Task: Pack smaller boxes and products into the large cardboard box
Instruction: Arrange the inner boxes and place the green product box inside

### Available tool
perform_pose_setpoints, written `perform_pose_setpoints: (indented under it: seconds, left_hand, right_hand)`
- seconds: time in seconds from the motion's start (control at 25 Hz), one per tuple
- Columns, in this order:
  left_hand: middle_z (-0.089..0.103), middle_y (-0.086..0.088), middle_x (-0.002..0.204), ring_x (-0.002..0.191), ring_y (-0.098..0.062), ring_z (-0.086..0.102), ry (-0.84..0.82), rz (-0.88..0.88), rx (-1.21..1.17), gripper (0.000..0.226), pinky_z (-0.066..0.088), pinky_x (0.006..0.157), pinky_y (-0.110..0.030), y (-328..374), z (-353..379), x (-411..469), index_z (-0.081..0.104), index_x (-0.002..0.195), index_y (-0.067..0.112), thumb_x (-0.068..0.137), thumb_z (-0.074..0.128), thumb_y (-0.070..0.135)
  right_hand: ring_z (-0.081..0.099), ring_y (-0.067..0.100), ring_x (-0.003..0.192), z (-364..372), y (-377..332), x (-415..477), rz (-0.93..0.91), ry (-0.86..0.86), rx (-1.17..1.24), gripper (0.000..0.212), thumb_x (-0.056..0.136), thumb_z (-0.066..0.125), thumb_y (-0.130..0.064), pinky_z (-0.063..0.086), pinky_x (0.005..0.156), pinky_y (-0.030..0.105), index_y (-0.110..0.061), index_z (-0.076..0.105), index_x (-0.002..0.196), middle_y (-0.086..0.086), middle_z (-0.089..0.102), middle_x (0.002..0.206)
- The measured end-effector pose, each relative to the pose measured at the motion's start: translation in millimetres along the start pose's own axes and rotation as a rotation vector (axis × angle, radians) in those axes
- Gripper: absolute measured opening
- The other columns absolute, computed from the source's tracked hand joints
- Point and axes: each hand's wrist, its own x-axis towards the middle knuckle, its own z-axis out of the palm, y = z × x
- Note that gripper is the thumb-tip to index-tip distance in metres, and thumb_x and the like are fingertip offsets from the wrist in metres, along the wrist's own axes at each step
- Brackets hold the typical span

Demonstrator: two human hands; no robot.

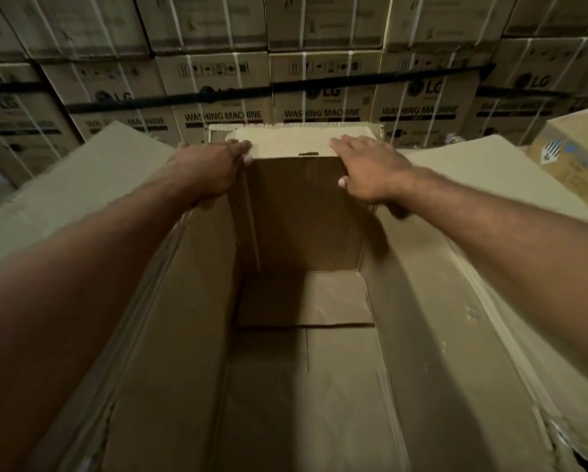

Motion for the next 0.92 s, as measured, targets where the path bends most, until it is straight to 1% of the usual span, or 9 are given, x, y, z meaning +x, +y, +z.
perform_pose_setpoints:
  seconds: [0.16,0.24,0.36,0.44,0.52,0.6,0.72,0.8,0.92]
  left_hand:
    - [0.011,0.003,0.171,0.154,-0.034,0.023,-0.037,-0.024,0.075,0.059,0.007,0.121,-0.067,5,3,-5,0.008,0.163,0.034,0.108,0.021,0.053]
    - [0.003,0.0,0.172,0.156,-0.035,0.011,-0.059,-0.041,0.151,0.068,0.005,0.122,-0.066,10,1,-6,-0.002,0.163,0.03,0.107,0.024,0.057]
    - [-0.01,-0.004,0.171,0.157,-0.032,-0.008,-0.126,-0.052,0.097,0.082,-0.004,0.122,-0.063,18,-8,-18,-0.01,0.163,0.023,0.103,0.029,0.064]
    - [-0.013,-0.005,0.17,0.156,-0.032,-0.013,-0.151,-0.013,0.113,0.092,-0.007,0.121,-0.059,17,-8,-34,-0.011,0.162,0.022,0.099,0.036,0.069]
    - [-0.009,-0.005,0.171,0.156,-0.034,-0.014,-0.13,0.041,0.204,0.097,-0.008,0.122,-0.058,17,-12,-54,-0.006,0.163,0.023,0.095,0.045,0.07]
    - [-0.004,-0.005,0.172,0.156,-0.035,-0.012,-0.109,0.089,0.258,0.096,-0.007,0.122,-0.057,22,-22,-76,0.001,0.164,0.025,0.094,0.049,0.069]
    - [0.006,-0.006,0.171,0.157,-0.033,-0.003,-0.107,0.118,0.12,0.097,0.001,0.124,-0.057,40,-44,-121,-0.003,0.163,0.025,0.095,0.051,0.066]
    - [0.019,-0.009,0.169,0.157,-0.031,0.011,-0.046,0.151,0.002,0.098,0.011,0.125,-0.057,56,-50,-157,-0.004,0.163,0.023,0.095,0.054,0.063]
    - [0.034,-0.008,0.163,0.15,-0.029,0.033,0.046,0.192,-0.14,0.09,0.026,0.121,-0.055,82,-60,-213,0.01,0.162,0.023,0.095,0.057,0.06]
  right_hand:
    - [0.01,0.028,0.158,-6,-6,-5,0.01,-0.035,-0.013,0.08,0.102,0.057,-0.028,0.008,0.127,0.052,-0.02,0.007,0.165,0.006,0.01,0.172]
    - [0.007,0.029,0.158,-10,-11,-8,0.041,-0.046,-0.033,0.083,0.101,0.058,-0.025,0.006,0.126,0.053,-0.019,0.005,0.164,0.008,0.007,0.172]
    - [0.002,0.029,0.159,-15,-19,-22,0.067,-0.064,-0.074,0.092,0.097,0.063,-0.024,-0.001,0.124,0.057,-0.02,0.0,0.165,0.01,0.002,0.173]
    - [0.003,0.028,0.159,-21,-21,-41,0.031,-0.039,-0.129,0.093,0.096,0.065,-0.031,-0.003,0.123,0.059,-0.02,0.003,0.165,0.011,0.004,0.172]
    - [0.008,0.028,0.158,-35,-24,-65,-0.007,0.016,-0.152,0.088,0.094,0.066,-0.035,0.002,0.123,0.06,-0.02,0.014,0.164,0.012,0.011,0.171]
    - [0.015,0.029,0.156,-49,-29,-92,-0.017,0.062,-0.119,0.078,0.094,0.066,-0.035,0.008,0.124,0.059,-0.022,0.027,0.16,0.011,0.02,0.169]
    - [0.024,0.027,0.153,-67,-39,-138,-0.009,0.074,-0.039,0.066,0.095,0.065,-0.038,0.018,0.124,0.054,-0.026,0.041,0.155,0.008,0.028,0.166]
    - [0.032,0.025,0.149,-76,-49,-172,-0.002,0.076,0.002,0.059,0.097,0.064,-0.042,0.026,0.121,0.049,-0.026,0.047,0.151,0.005,0.035,0.163]
    - [0.045,0.022,0.139,-85,-63,-223,0.019,0.083,0.044,0.05,0.097,0.064,-0.047,0.033,0.114,0.047,-0.028,0.057,0.143,-0.001,0.05,0.153]
